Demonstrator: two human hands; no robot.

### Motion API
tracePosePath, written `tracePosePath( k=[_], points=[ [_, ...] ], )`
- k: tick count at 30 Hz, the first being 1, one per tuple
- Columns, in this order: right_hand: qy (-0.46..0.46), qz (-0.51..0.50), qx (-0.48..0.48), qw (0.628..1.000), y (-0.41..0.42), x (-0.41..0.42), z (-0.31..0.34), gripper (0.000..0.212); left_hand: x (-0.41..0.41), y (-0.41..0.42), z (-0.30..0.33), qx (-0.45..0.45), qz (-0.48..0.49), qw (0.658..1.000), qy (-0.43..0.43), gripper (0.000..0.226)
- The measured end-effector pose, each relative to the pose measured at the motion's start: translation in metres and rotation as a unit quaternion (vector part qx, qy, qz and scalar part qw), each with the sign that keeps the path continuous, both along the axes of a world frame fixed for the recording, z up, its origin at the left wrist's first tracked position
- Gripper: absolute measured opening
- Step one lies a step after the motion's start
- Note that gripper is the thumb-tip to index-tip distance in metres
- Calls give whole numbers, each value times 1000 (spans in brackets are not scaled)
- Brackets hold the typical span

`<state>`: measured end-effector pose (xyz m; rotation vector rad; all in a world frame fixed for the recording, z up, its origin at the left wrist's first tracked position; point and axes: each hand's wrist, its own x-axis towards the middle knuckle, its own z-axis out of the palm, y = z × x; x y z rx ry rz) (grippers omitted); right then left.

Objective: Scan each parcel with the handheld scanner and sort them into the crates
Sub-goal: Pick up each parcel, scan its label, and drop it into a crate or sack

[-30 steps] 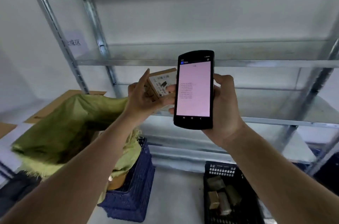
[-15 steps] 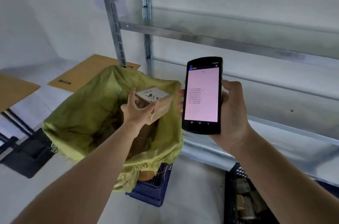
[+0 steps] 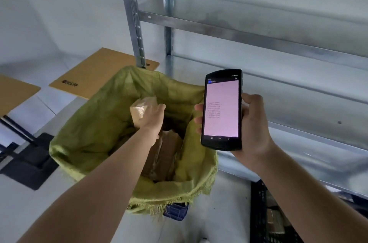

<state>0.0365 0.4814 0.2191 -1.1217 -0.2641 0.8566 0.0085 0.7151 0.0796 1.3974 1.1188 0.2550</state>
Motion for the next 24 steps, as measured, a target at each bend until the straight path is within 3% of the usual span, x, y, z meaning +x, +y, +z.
tracePosePath(
  k=[4, 11, 16, 24],
  points=[
    [6, -14, 5, 1000, -5, 2, -4, 66, 12, -15, 19, -54, -50, 997, -28, 60],
    [20, -104, 0, 994, -51, 4, -15, 65, 55, -69, 37, -37, -149, 987, -44, 65],
    [36, -190, -15, 981, -120, 7, -34, 66, 84, -149, 33, -22, -237, 971, -33, 69],
    [63, -331, -30, 941, -277, 6, -71, 66, 121, -321, 10, 4, -384, 923, 14, 53]
  ],
)
